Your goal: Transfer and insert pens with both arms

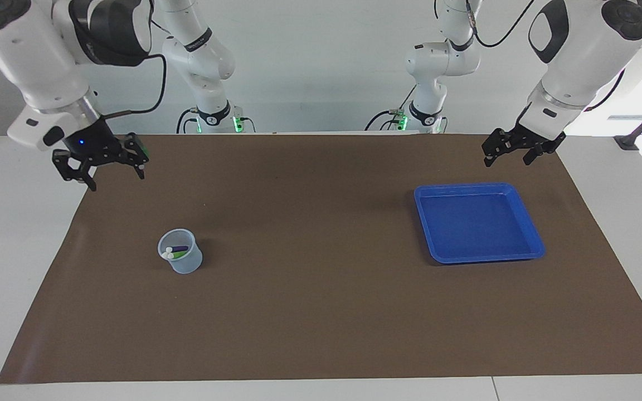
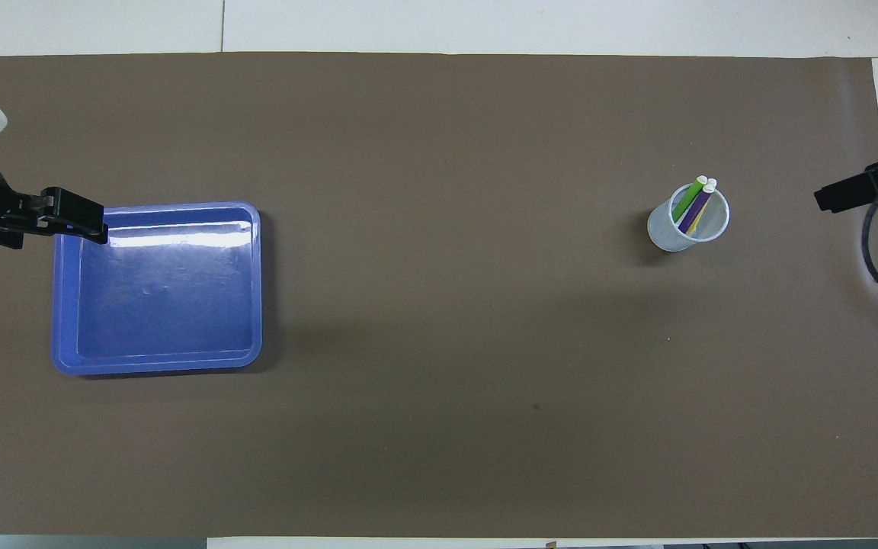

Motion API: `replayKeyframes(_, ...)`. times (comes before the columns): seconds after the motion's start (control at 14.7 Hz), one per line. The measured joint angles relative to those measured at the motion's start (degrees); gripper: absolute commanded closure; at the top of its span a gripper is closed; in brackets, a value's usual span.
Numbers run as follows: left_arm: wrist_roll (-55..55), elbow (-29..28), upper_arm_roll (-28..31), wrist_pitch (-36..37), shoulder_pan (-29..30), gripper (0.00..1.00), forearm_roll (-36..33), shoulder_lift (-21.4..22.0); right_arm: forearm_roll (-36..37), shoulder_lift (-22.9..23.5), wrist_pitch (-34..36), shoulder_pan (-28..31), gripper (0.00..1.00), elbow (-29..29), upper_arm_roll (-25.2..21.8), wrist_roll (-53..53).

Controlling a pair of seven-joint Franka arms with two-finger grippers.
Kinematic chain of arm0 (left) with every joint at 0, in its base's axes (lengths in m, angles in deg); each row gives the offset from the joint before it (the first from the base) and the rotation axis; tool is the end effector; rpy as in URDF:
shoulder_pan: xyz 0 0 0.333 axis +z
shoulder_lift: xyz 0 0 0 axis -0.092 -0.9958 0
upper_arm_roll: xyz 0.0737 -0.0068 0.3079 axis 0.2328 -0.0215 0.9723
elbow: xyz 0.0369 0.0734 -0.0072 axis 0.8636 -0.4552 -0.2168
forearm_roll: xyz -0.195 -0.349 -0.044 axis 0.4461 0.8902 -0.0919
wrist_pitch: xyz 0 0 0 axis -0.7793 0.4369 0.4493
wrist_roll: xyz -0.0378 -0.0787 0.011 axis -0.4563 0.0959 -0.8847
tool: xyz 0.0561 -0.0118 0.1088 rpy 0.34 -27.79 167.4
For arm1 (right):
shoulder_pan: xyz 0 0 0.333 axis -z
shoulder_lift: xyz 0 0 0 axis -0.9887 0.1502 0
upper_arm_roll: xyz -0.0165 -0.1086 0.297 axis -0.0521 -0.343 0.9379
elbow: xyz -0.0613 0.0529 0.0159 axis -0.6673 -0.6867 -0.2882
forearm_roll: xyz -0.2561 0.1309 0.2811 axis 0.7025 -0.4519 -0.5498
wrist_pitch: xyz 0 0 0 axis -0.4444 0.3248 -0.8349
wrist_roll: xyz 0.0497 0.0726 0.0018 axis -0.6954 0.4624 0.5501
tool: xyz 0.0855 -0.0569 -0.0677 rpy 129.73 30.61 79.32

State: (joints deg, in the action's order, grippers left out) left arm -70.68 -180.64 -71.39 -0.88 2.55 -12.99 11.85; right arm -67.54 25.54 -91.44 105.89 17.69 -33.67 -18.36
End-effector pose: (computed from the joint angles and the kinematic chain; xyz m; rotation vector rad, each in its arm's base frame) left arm 0.5648 -0.0624 0.5833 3.1220 -0.0435 -0.1067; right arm 0.5915 -0.0402 0.6093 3.0591 0.4975 0.0307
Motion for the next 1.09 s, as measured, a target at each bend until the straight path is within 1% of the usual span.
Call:
replayKeyframes(0.07, 0.0, 0.0, 0.0, 0.5, 0.0, 0.00, 0.1, 0.2, 0.4, -0.8, 3.4, 0.0, 0.00, -1.4, 0.0, 0.0)
replayKeyframes(0.2, 0.0, -0.2, 0.0, 1.2, 0.0, 0.00, 0.1, 1.5, 0.5, -2.8, 8.5, -0.1, 0.00, -2.4, 0.1, 0.0)
replayKeyframes(0.41, 0.0, -1.2, 0.0, 1.6, -0.1, 0.00, 0.1, 3.0, 0.5, -4.2, 10.5, -0.3, 0.00, -2.3, 0.4, -0.4)
replayKeyframes(0.61, -0.2, -1.4, -0.1, 1.6, -0.2, 0.00, -0.1, 3.1, 0.5, -4.9, 13.1, -0.9, 0.00, -2.0, 0.0, -1.8)
replayKeyframes(0.68, -0.3, -1.4, -0.1, 1.6, -0.4, 0.00, -0.3, 3.1, 0.5, -5.1, 14.2, -1.7, 0.00, -2.0, -1.4, -2.0)
replayKeyframes(0.89, -0.3, -1.4, -0.1, 1.6, -1.1, 0.00, -0.6, 3.1, 0.5, -5.5, 15.9, -10.3, 0.00, -1.9, -13.1, -2.1)
replayKeyframes(0.95, -0.3, -1.4, -0.1, 1.6, -1.1, 0.00, -0.6, 3.1, 0.5, -5.6, 15.9, -12.4, 0.00, -1.9, -15.5, -2.1)
replayKeyframes(1.09, -0.3, -1.4, -0.1, 1.6, -1.2, 0.00, -0.6, 3.1, 0.5, -5.7, 15.7, -15.2, 0.00, -1.8, -17.5, -2.3)
